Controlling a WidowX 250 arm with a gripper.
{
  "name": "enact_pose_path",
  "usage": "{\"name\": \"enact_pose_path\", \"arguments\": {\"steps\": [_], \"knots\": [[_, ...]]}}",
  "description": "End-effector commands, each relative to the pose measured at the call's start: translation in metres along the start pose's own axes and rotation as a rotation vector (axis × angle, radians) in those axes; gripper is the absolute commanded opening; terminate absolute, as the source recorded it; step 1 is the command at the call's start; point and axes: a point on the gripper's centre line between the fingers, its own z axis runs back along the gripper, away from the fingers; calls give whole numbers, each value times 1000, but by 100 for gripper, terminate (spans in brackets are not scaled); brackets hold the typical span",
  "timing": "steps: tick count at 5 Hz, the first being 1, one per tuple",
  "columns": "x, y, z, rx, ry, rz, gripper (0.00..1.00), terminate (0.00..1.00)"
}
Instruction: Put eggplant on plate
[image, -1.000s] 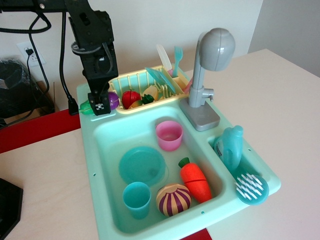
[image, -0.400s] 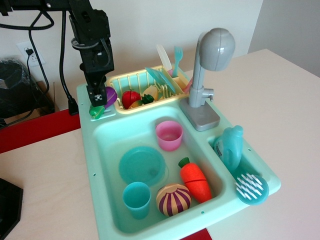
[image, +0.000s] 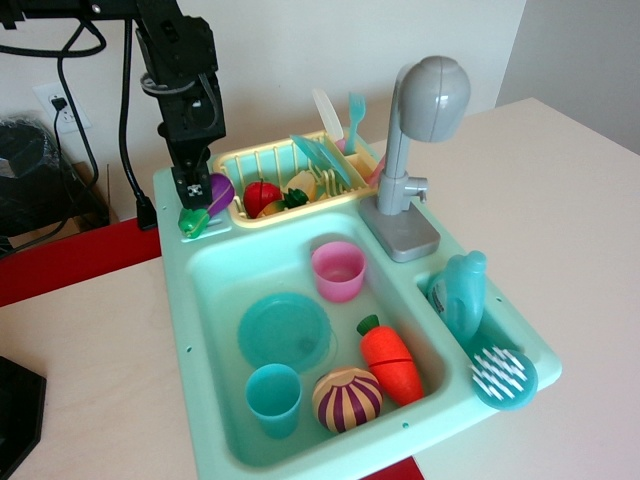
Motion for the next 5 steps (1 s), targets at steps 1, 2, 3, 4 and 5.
{"name": "enact_pose_path", "arguments": {"steps": [1,2,3,4,5], "knots": [[2,4,1,47,-23,44,100,0],[3,2,-10,58,4,82,100,0],[-1,1,-14,70,6,110,100,0],[-5,-3,-13,80,4,108,100,0],[-7,-10,-13,86,-20,106,100,0]]}}
